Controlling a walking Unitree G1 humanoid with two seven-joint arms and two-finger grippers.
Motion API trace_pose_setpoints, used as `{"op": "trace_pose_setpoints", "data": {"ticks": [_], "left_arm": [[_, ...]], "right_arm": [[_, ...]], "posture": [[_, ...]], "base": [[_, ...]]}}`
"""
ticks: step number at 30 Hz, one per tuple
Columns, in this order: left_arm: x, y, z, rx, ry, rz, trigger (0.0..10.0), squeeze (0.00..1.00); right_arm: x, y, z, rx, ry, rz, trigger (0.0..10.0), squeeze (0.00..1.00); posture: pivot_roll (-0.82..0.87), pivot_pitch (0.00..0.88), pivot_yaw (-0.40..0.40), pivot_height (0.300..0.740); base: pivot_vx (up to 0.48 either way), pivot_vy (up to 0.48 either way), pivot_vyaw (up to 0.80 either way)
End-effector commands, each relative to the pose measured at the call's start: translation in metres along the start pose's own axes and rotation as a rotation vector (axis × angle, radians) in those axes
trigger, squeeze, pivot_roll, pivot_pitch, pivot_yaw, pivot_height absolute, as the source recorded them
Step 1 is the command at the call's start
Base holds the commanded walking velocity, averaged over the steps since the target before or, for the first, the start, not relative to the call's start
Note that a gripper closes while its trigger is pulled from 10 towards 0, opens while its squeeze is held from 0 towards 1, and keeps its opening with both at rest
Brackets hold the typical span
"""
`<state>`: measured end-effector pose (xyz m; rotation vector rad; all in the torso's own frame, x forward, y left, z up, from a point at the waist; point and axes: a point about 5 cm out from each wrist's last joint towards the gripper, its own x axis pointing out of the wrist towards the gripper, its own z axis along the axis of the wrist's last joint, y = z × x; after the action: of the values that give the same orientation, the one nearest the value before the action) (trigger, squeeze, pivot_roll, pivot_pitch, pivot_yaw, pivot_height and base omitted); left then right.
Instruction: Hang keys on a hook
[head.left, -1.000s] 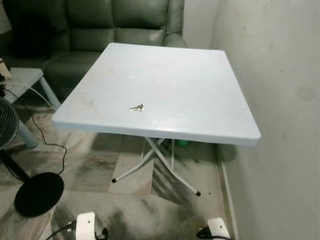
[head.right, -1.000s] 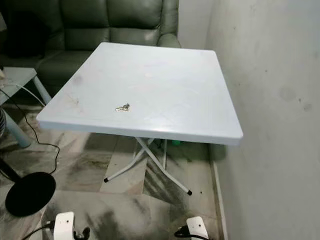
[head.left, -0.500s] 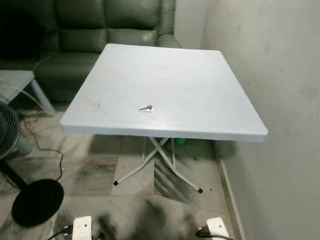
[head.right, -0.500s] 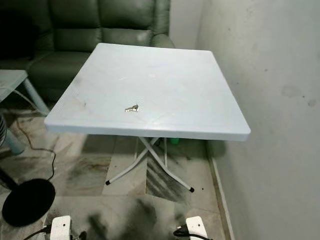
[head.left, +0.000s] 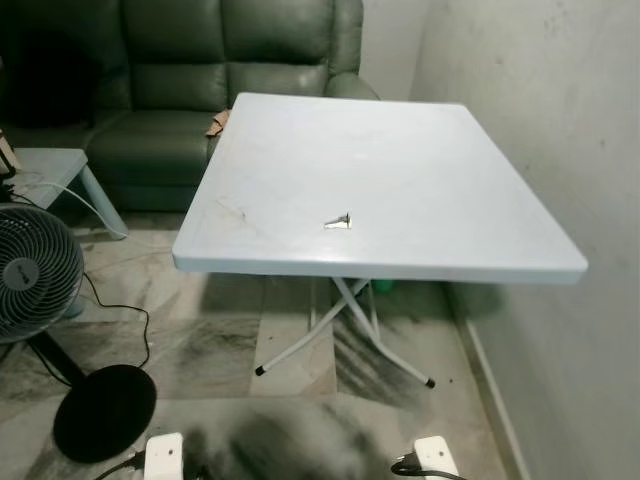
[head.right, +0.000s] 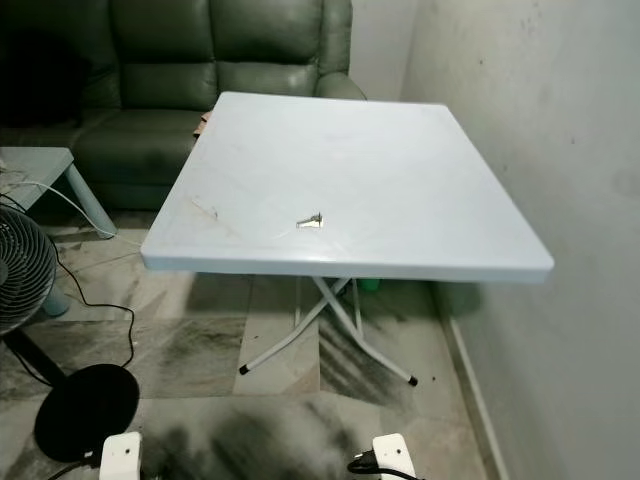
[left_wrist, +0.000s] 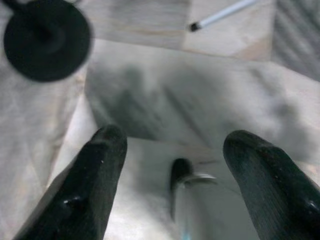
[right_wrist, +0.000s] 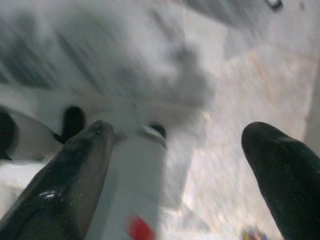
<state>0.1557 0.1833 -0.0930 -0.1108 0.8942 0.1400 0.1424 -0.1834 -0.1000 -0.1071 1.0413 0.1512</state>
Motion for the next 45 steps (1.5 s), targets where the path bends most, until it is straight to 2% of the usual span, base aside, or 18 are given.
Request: {"op": "trace_pose_setpoints", "data": {"ticks": [1,7,19,24,28,29,30,32,33,35,36,37,38,45], "left_arm": [[-0.002,0.008,-0.004,0.008,0.016,0.025,10.0,0.0],[-0.002,0.009,-0.004,0.007,0.018,0.027,10.0,0.0],[-0.002,0.009,-0.004,0.024,0.013,0.034,10.0,0.0],[-0.002,0.011,-0.001,0.026,-0.026,0.031,10.0,0.0],[-0.002,0.012,0.008,0.046,-0.085,0.02,10.0,0.0],[-0.002,0.014,0.015,0.055,-0.131,0.016,10.0,0.0],[-0.002,0.014,0.015,0.055,-0.131,0.016,10.0,0.0],[-0.003,0.018,0.036,0.07,-0.267,0.013,10.0,0.0],[-0.003,0.018,0.036,0.07,-0.267,0.013,10.0,0.0],[-0.005,0.019,0.048,0.089,-0.359,0.008,10.0,0.0],[-0.005,0.019,0.048,0.089,-0.359,0.008,10.0,0.0],[-0.008,0.019,0.056,0.067,-0.429,0.005,10.0,0.0],[-0.009,0.019,0.06,0.042,-0.458,0.003,10.0,0.0],[-0.012,0.017,0.067,0.03,-0.515,-0.009,10.0,0.0]], "right_arm": [[0.002,0.003,0.007,0.004,-0.017,0.01,10.0,0.0],[0.002,0.003,0.006,0.005,-0.014,0.01,10.0,0.0],[0.001,0.003,0.005,-0.003,-0.008,0.006,10.0,0.0],[0.002,0.001,0.011,-0.021,-0.043,0.012,10.0,0.0],[0.003,-0.004,0.029,-0.041,-0.114,0.015,10.0,0.0],[0.003,-0.007,0.041,-0.048,-0.166,0.023,10.0,0.0],[0.003,-0.007,0.041,-0.048,-0.166,0.023,10.0,0.0],[0.001,-0.014,0.068,-0.077,-0.286,0.029,10.0,0.0],[0.001,-0.014,0.068,-0.077,-0.286,0.029,10.0,0.0],[-0.002,-0.017,0.088,-0.107,-0.379,0.028,10.0,0.0],[-0.002,-0.017,0.088,-0.107,-0.379,0.028,10.0,0.0],[-0.004,-0.017,0.102,-0.116,-0.457,0.038,10.0,0.0],[-0.006,-0.017,0.108,-0.119,-0.49,0.047,10.0,0.0],[-0.008,-0.015,0.116,-0.126,-0.548,0.056,10.0,0.0]], "posture": [[-0.05,0.0,-0.025,0.74],[-0.05,0.0,-0.025,0.74],[-0.05,0.0,-0.027,0.74],[-0.05,0.0,-0.027,0.74],[-0.05,0.0,-0.028,0.74],[-0.05,0.0,-0.028,0.74],[-0.05,0.0,-0.028,0.74],[-0.05,0.0,-0.031,0.74],[-0.05,0.0,-0.031,0.74],[-0.04,0.0,-0.036,0.74],[-0.04,0.0,-0.036,0.74],[-0.04,0.0,-0.038,0.74],[-0.04,0.0,-0.038,0.74],[-0.03,0.0,-0.039,0.74]], "base": [[0.0,0.48,0.0],[0.0,0.48,0.0],[0.0,0.0,0.0],[0.0,0.0,0.0],[0.0,0.0,0.0],[0.0,0.0,0.0],[0.0,0.0,0.0],[0.0,0.0,0.0],[0.0,0.0,0.0],[0.0,0.0,0.0],[0.0,0.0,0.0],[0.0,0.0,0.0],[0.0,0.0,0.0],[0.0,0.0,0.0]]}}
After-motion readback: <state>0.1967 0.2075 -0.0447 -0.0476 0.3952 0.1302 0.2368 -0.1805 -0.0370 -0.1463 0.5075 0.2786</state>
